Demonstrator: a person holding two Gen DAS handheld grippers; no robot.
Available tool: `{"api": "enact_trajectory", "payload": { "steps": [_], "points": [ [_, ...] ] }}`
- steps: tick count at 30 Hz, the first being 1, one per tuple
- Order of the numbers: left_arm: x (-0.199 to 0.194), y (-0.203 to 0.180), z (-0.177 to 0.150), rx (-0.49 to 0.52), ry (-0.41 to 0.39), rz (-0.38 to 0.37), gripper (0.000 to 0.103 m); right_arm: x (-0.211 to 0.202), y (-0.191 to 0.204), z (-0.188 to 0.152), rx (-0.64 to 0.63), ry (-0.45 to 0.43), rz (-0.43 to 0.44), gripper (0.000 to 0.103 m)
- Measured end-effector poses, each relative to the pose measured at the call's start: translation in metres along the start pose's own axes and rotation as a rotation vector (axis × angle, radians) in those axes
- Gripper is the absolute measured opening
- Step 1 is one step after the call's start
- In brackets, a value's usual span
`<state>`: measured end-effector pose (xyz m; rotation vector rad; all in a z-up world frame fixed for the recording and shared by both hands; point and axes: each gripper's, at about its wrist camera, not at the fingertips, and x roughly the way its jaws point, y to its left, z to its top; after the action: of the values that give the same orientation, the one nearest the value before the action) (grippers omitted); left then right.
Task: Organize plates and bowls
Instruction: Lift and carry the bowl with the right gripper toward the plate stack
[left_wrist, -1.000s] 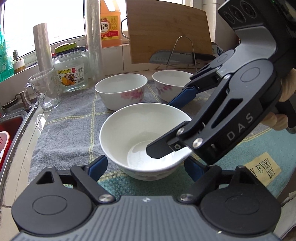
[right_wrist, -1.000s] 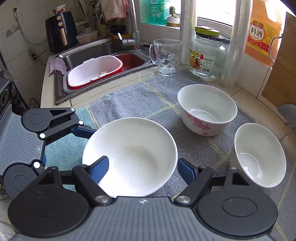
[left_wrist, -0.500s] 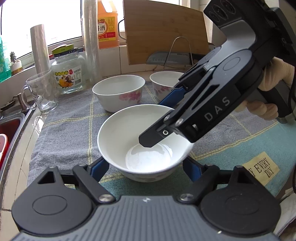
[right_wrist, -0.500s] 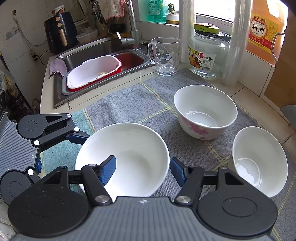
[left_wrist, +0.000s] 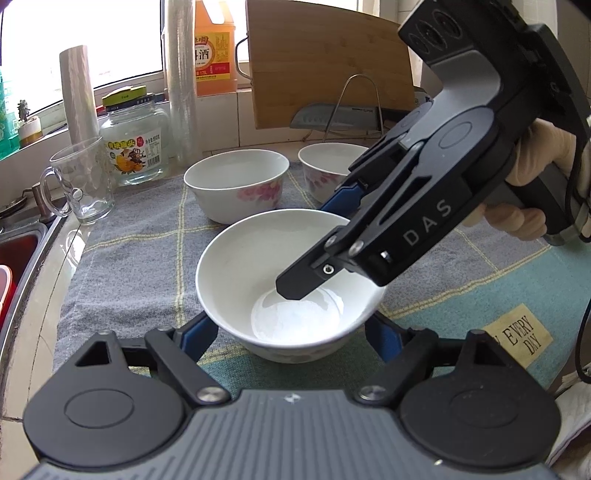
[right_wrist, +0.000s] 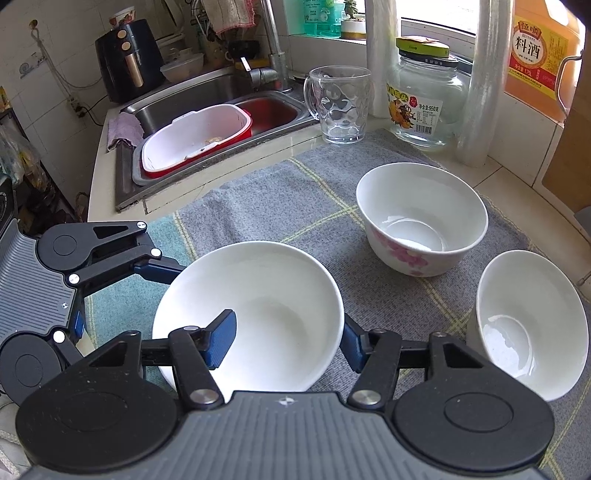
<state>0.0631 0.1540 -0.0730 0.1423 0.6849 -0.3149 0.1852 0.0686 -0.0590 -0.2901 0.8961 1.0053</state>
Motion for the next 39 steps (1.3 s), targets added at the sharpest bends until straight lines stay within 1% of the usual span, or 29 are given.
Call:
{"api": "enact_trajectory", "payload": {
  "steps": [9, 18, 30, 39],
  "points": [
    [-0.005, -0.004, 0.005, 0.026, 0.021, -0.004, 0.086, -0.008, 0.002, -0.002, 0.013, -0.005, 0.01, 0.065],
    [-0.015, -0.02, 0.017, 0.074, 0.04, -0.031, 0.086, -0.031, 0.0, -0.014, 0.041, -0.025, 0.01, 0.065],
    [-0.014, -0.059, 0.035, 0.131, 0.057, -0.084, 0.086, -0.073, -0.013, -0.046, 0.098, -0.065, -0.02, 0.065],
    [-0.003, -0.097, 0.051, 0.185, 0.054, -0.15, 0.086, -0.108, -0.033, -0.08, 0.156, -0.092, -0.075, 0.065]
  ]
}}
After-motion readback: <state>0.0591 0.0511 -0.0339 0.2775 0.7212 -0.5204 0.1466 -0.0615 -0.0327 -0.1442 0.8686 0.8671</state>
